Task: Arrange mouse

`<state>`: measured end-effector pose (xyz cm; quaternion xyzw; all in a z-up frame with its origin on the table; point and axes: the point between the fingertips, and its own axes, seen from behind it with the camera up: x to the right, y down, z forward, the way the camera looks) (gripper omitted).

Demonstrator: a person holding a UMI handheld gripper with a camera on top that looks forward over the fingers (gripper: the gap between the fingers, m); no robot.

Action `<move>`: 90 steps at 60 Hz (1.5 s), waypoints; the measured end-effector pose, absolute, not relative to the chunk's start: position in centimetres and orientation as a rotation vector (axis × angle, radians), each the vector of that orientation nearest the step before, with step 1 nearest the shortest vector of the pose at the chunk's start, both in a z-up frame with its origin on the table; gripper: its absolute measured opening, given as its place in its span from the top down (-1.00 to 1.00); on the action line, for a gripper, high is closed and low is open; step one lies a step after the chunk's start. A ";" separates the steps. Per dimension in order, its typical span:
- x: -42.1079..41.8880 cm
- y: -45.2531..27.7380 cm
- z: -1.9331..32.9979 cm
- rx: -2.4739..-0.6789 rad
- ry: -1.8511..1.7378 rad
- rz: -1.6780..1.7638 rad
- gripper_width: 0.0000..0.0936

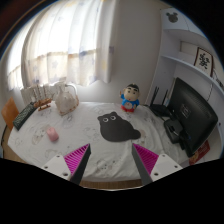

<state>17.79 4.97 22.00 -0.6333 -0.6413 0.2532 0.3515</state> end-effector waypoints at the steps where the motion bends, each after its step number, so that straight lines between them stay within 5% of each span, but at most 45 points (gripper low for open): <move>1: 17.6 4.5 22.1 -1.642 -1.661 0.655 -0.83; 57: 15.4 -21.5 10.1 -1.617 -1.736 0.800 -0.83; 90: 6.6 -27.5 1.5 -1.515 -1.695 0.849 -0.82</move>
